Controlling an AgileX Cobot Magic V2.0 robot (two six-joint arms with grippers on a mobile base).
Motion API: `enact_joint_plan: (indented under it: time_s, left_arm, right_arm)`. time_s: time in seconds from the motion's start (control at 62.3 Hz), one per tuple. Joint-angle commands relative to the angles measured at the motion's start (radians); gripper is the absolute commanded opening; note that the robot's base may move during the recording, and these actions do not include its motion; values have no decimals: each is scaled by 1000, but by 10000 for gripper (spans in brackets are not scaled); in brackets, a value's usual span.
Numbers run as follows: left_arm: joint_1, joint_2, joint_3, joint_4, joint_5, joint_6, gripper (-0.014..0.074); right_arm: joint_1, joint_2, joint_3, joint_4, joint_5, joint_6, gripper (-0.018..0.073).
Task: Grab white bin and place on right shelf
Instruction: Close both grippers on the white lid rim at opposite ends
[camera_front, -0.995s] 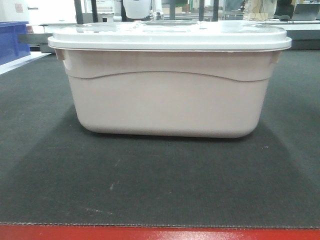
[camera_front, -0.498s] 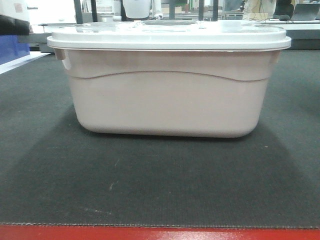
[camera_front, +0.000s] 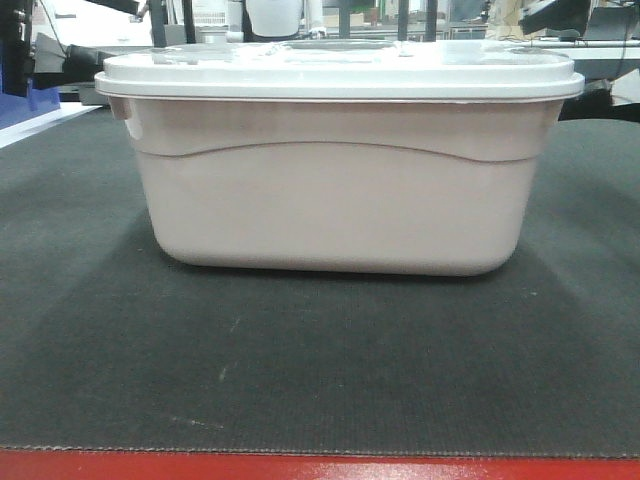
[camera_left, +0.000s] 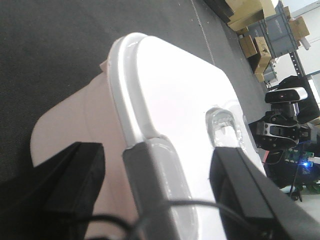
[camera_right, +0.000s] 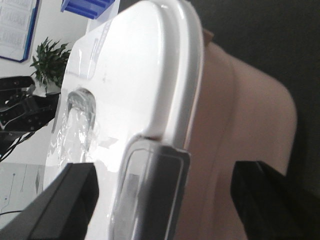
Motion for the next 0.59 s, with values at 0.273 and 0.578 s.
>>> enact_joint_plan:
  time_s: [0.273, 0.578]
  left_arm:
    - [-49, -33, -32, -82, 128, -7, 360]
    - [-77, -31, -32, -82, 128, -12, 358]
  right_arm:
    - [46, -41, -32, 145, 135, -46, 636]
    - [48, -41, -32, 145, 135, -57, 627]
